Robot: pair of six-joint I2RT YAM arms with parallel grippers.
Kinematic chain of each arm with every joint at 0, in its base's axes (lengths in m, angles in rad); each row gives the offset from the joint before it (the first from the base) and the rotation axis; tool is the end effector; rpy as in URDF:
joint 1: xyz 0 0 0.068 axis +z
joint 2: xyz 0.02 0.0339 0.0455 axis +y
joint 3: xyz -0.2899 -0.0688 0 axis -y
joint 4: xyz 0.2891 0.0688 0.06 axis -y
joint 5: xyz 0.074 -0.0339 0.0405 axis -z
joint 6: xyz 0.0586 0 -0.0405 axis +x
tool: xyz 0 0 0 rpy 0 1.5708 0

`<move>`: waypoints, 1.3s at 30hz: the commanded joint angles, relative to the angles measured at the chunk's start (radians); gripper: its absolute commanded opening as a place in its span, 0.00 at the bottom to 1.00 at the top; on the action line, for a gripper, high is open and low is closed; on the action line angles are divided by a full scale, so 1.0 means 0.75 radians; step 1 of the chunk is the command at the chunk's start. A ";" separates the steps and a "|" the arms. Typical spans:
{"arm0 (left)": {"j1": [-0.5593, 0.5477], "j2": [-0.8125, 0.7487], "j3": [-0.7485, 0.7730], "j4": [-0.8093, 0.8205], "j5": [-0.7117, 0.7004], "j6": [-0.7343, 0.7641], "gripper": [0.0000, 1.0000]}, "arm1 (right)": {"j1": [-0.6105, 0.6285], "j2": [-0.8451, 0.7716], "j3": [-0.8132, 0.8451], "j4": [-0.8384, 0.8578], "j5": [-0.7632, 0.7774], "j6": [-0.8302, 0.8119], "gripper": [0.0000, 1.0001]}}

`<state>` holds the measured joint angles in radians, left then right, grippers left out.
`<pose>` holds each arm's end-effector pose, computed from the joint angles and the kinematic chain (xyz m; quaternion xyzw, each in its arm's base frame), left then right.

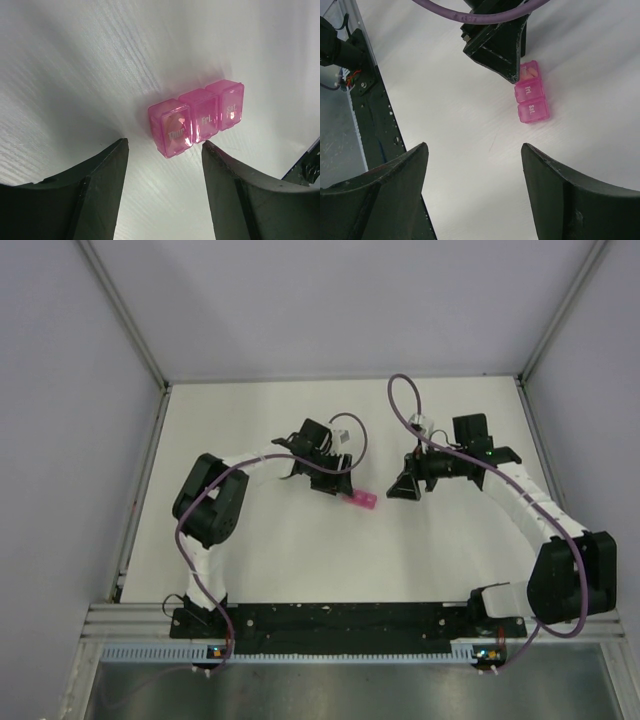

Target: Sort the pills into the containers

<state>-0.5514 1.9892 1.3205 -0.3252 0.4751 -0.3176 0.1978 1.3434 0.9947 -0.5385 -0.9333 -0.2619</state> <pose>0.3868 -0.2694 0.1405 0.1752 0.9176 -0.3210 0.1558 0.3002 0.1082 0.2691 -0.3385 0.7849 0.4141 0.3128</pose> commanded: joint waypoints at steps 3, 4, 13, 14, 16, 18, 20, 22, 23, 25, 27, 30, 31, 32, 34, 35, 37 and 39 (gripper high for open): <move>0.005 -0.098 0.015 -0.049 -0.095 0.100 0.66 | -0.018 -0.075 0.009 0.065 0.046 0.006 0.78; 0.005 -0.108 0.021 -0.061 -0.104 0.110 0.66 | -0.018 -0.077 0.009 0.070 0.058 0.010 0.79; 0.013 -0.214 0.045 -0.074 -0.196 0.196 0.69 | -0.016 -0.165 0.001 0.139 0.234 0.040 0.85; 0.013 -0.226 0.047 -0.074 -0.204 0.207 0.70 | -0.018 -0.173 -0.003 0.145 0.254 0.044 0.86; 0.015 -0.253 0.047 -0.074 -0.222 0.223 0.77 | -0.016 -0.188 -0.007 0.160 0.295 0.048 0.87; 0.017 -0.280 0.043 -0.072 -0.233 0.235 0.80 | -0.018 -0.198 -0.015 0.170 0.346 0.059 0.88; 0.019 -0.308 0.043 -0.072 -0.239 0.243 0.81 | -0.018 -0.214 -0.019 0.172 0.377 0.061 0.89; 0.021 -0.339 0.043 -0.070 -0.249 0.252 0.83 | -0.018 -0.228 -0.023 0.180 0.404 0.069 0.92; 0.025 -0.353 0.041 -0.072 -0.249 0.258 0.83 | -0.016 -0.239 -0.027 0.184 0.416 0.071 0.99; 0.023 -0.392 0.043 -0.072 -0.249 0.272 0.85 | -0.016 -0.251 -0.027 0.190 0.449 0.075 0.99; 0.026 -0.437 0.047 -0.072 -0.247 0.292 0.88 | -0.018 -0.259 -0.028 0.190 0.471 0.077 0.99; 0.025 -0.513 0.062 -0.076 -0.263 0.329 0.94 | -0.016 -0.267 -0.027 0.190 0.520 0.085 0.99; 0.023 -0.535 0.062 -0.076 -0.275 0.339 0.95 | -0.018 -0.273 -0.030 0.190 0.547 0.085 0.99; 0.023 -0.566 0.066 -0.068 -0.292 0.340 0.96 | -0.018 -0.278 -0.032 0.192 0.577 0.089 0.99; 0.026 -0.619 0.068 -0.051 -0.331 0.354 0.98 | -0.018 -0.288 -0.036 0.207 0.641 0.102 0.99; 0.030 -0.650 0.072 -0.045 -0.351 0.356 0.99 | -0.018 -0.294 -0.042 0.215 0.673 0.108 0.99; 0.030 -0.701 0.080 -0.039 -0.384 0.370 0.99 | -0.020 -0.306 -0.042 0.231 0.735 0.130 0.99; 0.036 -0.752 0.090 -0.033 -0.433 0.376 0.99 | -0.022 -0.310 -0.040 0.245 0.790 0.155 0.99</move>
<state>-0.5354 1.5246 1.3350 -0.3943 0.2279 -0.0696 0.1978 1.1522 0.9680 -0.4240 -0.4541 -0.1890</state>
